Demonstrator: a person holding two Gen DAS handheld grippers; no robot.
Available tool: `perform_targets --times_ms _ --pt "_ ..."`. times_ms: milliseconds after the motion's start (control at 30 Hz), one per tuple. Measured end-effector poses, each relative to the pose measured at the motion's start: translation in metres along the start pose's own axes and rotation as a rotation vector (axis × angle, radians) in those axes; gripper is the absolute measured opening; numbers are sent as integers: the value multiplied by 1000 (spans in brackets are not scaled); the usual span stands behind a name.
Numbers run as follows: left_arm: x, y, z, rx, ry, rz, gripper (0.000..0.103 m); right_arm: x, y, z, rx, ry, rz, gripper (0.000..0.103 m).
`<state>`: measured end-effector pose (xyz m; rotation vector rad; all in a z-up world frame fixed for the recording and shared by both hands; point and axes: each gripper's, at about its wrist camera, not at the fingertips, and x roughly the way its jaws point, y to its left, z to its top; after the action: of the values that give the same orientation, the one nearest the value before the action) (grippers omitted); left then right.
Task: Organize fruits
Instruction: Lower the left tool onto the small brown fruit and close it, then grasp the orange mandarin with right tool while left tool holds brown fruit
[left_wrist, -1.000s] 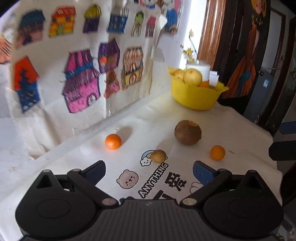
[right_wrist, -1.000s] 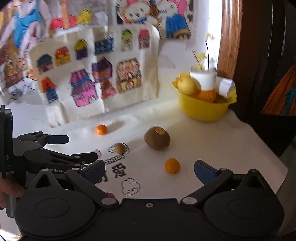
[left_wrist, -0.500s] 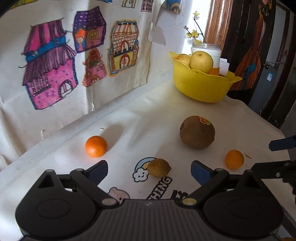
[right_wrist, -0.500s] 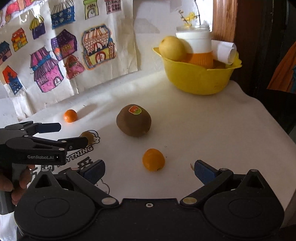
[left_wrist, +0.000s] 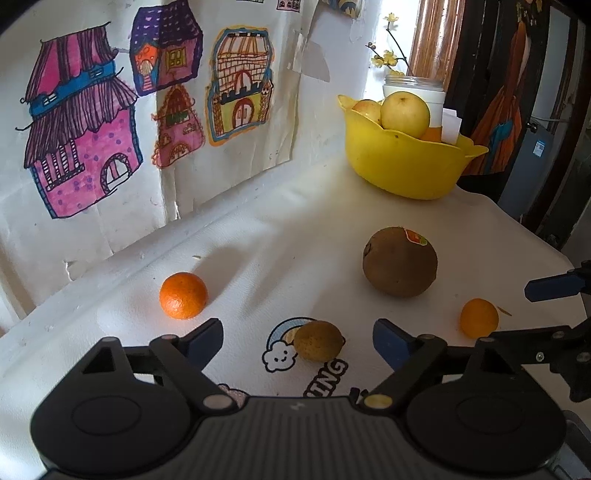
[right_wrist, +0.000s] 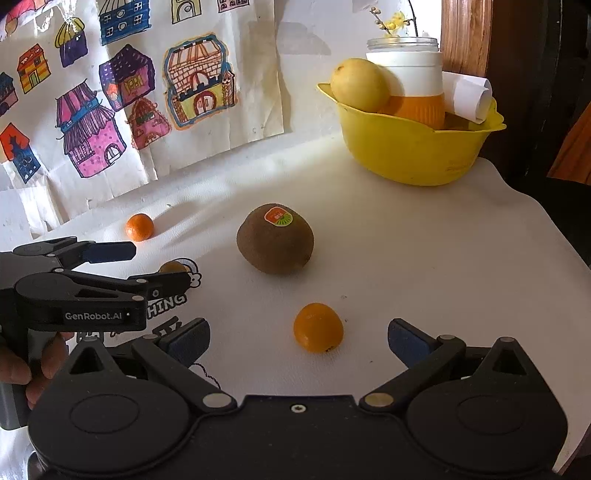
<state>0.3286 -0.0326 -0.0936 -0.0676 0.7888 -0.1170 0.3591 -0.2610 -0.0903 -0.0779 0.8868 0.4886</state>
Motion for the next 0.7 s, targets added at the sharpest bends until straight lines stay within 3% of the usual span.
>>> perform_targets --times_ms 300,567,700 --pt "4 -5 -3 49 -6 -24 69 4 2 -3 0 10 8 102" --pt "9 -12 -5 89 9 -49 37 5 0 -3 10 5 13 102" --pt "10 -14 -6 103 5 -50 33 7 -1 -3 13 8 16 102"
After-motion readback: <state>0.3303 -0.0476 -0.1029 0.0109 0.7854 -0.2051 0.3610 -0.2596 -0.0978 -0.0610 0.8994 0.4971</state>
